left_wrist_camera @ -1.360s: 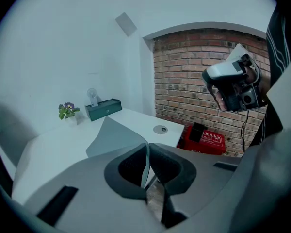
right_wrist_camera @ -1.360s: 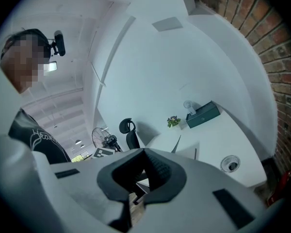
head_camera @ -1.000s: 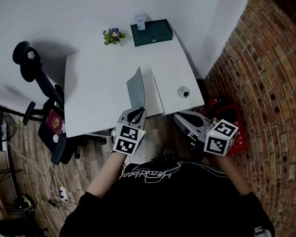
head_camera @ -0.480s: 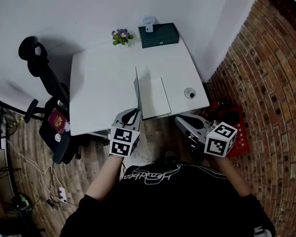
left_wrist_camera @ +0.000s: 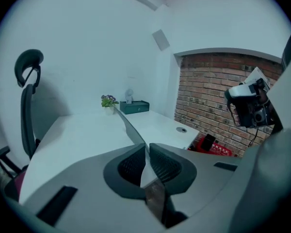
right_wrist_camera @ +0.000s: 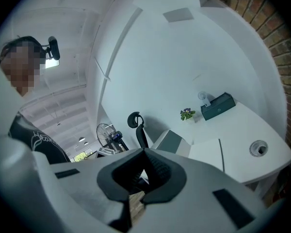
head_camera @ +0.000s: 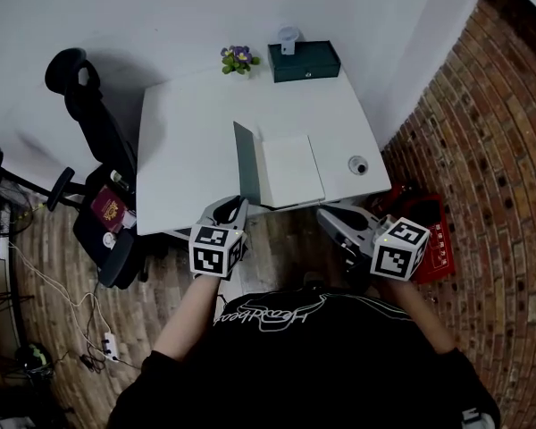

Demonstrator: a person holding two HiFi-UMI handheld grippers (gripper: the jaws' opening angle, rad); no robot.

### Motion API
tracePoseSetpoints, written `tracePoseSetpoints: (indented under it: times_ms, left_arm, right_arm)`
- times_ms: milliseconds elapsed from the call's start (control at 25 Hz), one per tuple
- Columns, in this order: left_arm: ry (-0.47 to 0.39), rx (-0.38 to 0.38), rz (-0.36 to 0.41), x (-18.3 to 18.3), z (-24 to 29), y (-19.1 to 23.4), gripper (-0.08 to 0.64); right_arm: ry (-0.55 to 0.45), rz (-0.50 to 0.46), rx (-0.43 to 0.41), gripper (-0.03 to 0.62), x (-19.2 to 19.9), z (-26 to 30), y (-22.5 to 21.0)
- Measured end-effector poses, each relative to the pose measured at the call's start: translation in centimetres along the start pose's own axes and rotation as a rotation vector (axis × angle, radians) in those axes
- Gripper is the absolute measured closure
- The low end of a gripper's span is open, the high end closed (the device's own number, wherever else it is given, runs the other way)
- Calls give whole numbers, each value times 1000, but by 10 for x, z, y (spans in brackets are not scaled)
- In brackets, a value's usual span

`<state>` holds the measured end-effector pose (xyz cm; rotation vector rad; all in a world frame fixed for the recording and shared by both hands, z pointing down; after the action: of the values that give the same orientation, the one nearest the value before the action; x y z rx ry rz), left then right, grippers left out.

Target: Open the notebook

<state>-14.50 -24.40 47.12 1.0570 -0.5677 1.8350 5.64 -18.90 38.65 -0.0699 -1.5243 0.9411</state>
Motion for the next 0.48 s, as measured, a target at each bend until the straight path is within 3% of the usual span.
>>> tracePoseSetpoints:
  times_ms: [480]
  left_arm:
    - [29,30,-251,46,-2,42,512]
  right_arm:
    - [26,1,15,591,26,23,13]
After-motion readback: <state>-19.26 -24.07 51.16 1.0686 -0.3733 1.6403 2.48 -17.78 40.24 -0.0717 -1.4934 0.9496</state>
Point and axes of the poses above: the fingertips, and each gripper's own axes: z forward along the fingers, y to its left, x out of its underside, the point moved 4 cm from there along -z, backward along the fingers, and after that the axes turned 4 degrees about -x, right-handed, at the moved point
